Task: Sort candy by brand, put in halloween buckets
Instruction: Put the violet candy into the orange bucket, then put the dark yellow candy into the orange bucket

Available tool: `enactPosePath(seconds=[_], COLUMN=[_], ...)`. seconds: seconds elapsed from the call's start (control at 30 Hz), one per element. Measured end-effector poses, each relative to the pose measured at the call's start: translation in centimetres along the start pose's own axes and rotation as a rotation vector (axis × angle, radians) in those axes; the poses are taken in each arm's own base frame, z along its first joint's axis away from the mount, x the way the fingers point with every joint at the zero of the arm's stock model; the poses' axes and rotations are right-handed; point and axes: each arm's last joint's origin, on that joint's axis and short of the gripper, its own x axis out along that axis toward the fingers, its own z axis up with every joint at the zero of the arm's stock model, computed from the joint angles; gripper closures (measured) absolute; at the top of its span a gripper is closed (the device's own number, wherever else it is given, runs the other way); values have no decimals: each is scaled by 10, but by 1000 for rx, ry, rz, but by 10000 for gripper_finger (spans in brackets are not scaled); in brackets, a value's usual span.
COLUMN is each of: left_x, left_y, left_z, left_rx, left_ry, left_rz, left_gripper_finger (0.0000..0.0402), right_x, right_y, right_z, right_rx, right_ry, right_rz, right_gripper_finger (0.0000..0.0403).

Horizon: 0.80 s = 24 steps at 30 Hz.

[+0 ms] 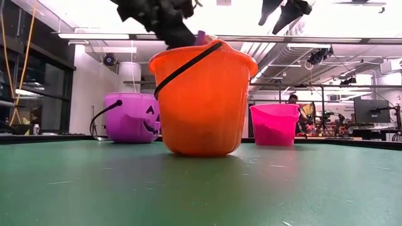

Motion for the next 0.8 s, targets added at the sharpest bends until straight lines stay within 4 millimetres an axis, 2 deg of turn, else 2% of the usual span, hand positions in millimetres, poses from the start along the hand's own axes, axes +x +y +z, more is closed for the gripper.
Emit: enactPosePath(seconds=[0.07, 0.17, 0.27, 0.43, 0.63, 0.73, 0.8], left_x=[5, 8, 16, 20, 19, 9, -9], left_y=[-19, -45, -60, -59, -63, -63, -58], left_z=[-11, -17, -24, -24, -22, -14, -6], left_rx=[25, 125, 164, 100, 54, 59, 55], left_ry=[7, 17, 60, 66, 71, 128, 181], left_rz=[-38, -73, -63, -60, -71, -34, 45], left_gripper_finger=[401, 401, 400, 373, 294, 256, 237], right_x=[1, 2, 4, 7, 10, 12, 18], right_y=[-2, -5, -9, -14, -17, -19, -18], right_z=[1, 3, 5, 10, 16, 22, 31], right_rx=[-19, -40, -53, -66, -84, -71, -40], right_ry=[0, 0, 2, 10, -1, -33, -71], right_rz=[-6, -16, -27, 15, 84, 115, 172], right_gripper_finger=[103, 103, 103, 103, 103, 103, 103])
